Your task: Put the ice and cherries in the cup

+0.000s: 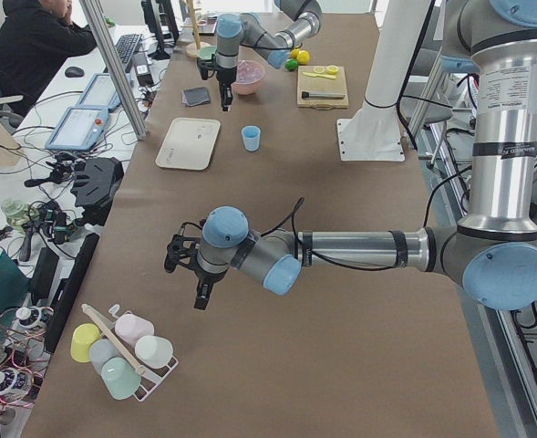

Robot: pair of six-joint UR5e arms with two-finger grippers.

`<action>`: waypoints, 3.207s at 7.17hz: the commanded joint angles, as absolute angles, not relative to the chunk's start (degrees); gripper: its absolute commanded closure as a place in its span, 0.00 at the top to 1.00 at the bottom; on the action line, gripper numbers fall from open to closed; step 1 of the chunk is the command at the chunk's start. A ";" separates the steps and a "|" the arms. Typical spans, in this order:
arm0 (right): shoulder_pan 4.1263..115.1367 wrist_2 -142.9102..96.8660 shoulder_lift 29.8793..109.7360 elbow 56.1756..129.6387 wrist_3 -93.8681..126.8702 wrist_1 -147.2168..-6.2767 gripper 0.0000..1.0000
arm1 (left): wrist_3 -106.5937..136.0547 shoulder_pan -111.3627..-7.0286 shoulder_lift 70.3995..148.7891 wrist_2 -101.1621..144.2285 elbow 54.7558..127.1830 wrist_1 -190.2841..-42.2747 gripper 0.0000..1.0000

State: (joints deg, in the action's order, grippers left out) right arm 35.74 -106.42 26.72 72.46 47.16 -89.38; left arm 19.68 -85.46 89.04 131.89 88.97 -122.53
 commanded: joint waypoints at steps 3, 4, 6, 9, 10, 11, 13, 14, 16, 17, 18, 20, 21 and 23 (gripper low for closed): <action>31.90 -102.83 28.47 72.59 48.61 -89.21 0.00 | 19.60 -85.43 88.95 131.75 88.86 -122.61 0.98; 31.38 -102.83 28.82 72.95 48.43 -89.21 0.00 | 19.60 -85.43 88.77 131.84 88.94 -122.61 0.98; 31.03 -102.83 30.67 75.49 48.43 -89.30 0.34 | 19.51 -85.43 88.94 131.66 88.60 -122.61 0.98; 30.76 -102.39 31.29 75.67 49.04 -89.21 0.97 | 19.69 -85.43 88.86 131.75 88.86 -122.61 0.98; 31.98 -102.65 31.20 76.98 48.61 -89.47 0.98 | 19.69 -85.43 88.86 131.75 88.86 -122.69 0.98; 35.91 -105.70 31.38 78.65 48.17 -90.08 0.97 | 19.69 -85.43 88.94 131.75 88.77 -122.61 0.98; 46.96 -117.19 40.19 82.67 30.54 -90.26 0.95 | 19.69 -85.34 88.95 131.84 88.77 -122.61 0.98; 50.50 -120.55 47.39 87.32 23.45 -90.18 0.95 | 19.69 -84.56 88.95 131.75 88.77 -122.61 0.98; 53.17 -119.54 55.69 89.12 12.12 -89.65 0.95 | 19.69 -84.46 88.95 131.92 88.68 -122.70 0.98; 52.22 -114.66 56.77 89.21 11.78 -89.65 0.95 | 19.60 -84.29 88.95 131.84 88.68 -122.70 0.98; 49.94 -109.22 58.08 89.21 11.26 -89.47 0.95 | 19.60 -84.29 88.95 131.84 88.68 -122.70 0.98; 48.26 -108.55 62.28 93.22 11.34 -89.47 0.95 | 19.60 -84.29 88.77 131.75 88.59 -122.70 0.98; 48.08 -108.54 64.92 96.12 11.25 -89.47 0.95 | 19.51 -84.29 88.77 131.75 88.59 -122.70 0.98; 45.80 -106.97 65.13 96.24 11.77 -89.47 0.95 | 19.51 -84.20 88.86 131.66 88.51 -122.70 0.98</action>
